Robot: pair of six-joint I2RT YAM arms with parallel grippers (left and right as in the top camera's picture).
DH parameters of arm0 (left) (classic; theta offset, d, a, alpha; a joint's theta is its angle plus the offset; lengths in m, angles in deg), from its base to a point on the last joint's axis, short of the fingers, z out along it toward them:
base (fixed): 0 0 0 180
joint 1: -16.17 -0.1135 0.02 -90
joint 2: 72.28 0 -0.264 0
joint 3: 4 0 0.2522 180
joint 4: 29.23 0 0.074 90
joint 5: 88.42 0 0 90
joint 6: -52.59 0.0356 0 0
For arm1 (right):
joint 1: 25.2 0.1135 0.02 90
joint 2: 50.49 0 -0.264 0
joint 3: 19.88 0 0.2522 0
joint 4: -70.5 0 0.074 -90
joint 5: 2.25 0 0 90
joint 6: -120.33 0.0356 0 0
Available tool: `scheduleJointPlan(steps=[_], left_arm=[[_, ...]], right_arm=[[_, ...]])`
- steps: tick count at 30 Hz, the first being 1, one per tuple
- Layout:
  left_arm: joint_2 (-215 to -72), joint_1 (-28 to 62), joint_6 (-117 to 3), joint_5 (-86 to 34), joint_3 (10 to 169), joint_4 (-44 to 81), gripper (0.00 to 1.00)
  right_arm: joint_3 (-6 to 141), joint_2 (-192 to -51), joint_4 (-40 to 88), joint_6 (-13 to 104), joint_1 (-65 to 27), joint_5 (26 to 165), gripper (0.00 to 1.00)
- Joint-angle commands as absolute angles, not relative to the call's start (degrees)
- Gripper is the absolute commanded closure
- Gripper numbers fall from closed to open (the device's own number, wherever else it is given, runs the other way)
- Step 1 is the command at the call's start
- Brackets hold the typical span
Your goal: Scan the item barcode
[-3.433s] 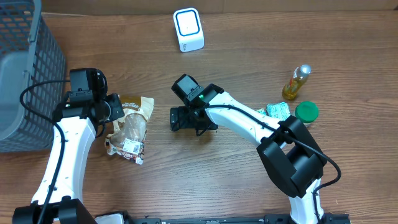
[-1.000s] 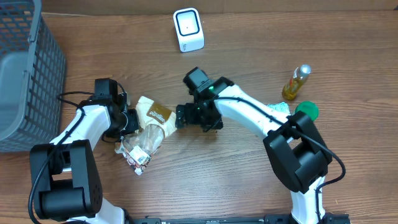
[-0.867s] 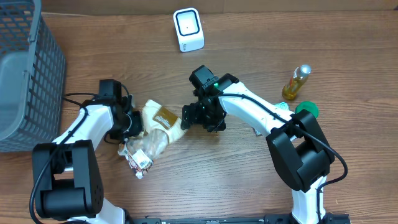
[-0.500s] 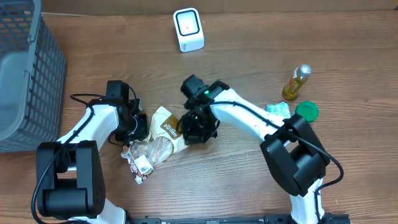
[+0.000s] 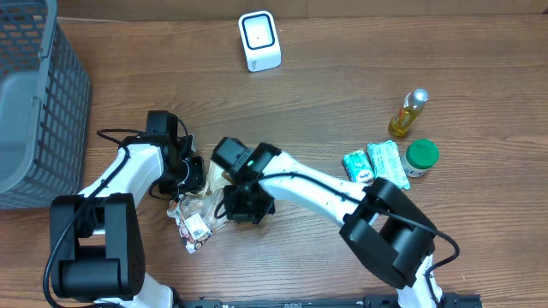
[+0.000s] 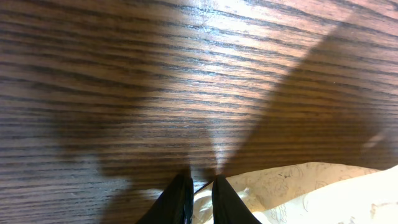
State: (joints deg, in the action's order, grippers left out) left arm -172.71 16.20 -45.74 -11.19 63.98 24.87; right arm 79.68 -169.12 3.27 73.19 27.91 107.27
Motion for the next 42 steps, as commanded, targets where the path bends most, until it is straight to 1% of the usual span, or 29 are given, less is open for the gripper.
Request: scheduleJointPlan(steps=[1, 4, 11, 19, 25, 35, 37, 38, 39, 42], left_arm=[[-176.0, 16.7, -44.7, -9.8, 61.7, 24.6, 0.83], [-176.0, 16.7, -44.7, -9.8, 61.7, 24.6, 0.83], [-176.0, 16.7, -44.7, -9.8, 61.7, 24.6, 0.83], [-176.0, 16.7, -44.7, -9.9, 61.7, 24.3, 0.83], [-176.0, 16.7, -44.7, -9.9, 61.7, 24.1, 0.83], [-176.0, 16.7, -44.7, -9.9, 61.7, 22.9, 0.82], [-176.0, 16.7, -44.7, -9.8, 61.7, 22.8, 0.82], [-176.0, 16.7, -44.7, -9.8, 61.7, 22.8, 0.82], [-176.0, 16.7, -44.7, -9.8, 61.7, 22.9, 0.82], [-176.0, 16.7, -44.7, -9.8, 61.7, 23.0, 0.82]], right_arm=[[79.3, -167.3, 5.3, 79.1, 29.9, 100.3, 0.96], [79.3, -167.7, 7.7, 81.8, 31.6, 96.7, 0.96], [79.3, -170.2, 11.7, 82.0, 34.3, 90.8, 0.96], [79.3, -170.3, 12.1, 82.0, 32.1, 77.5, 0.95], [79.3, -170.3, 13.7, 82.0, 29.2, 77.5, 0.93], [79.3, -170.3, 13.7, 81.9, 28.7, 77.5, 0.91], [79.3, -170.3, 12.6, 82.0, 28.7, 80.3, 0.84], [79.3, -170.3, 11.8, 82.0, 28.7, 82.8, 0.7], [79.3, -170.3, 10.7, 82.0, 28.7, 85.3, 0.66], [79.4, -170.3, 8.0, 82.0, 28.7, 90.6, 0.66]])
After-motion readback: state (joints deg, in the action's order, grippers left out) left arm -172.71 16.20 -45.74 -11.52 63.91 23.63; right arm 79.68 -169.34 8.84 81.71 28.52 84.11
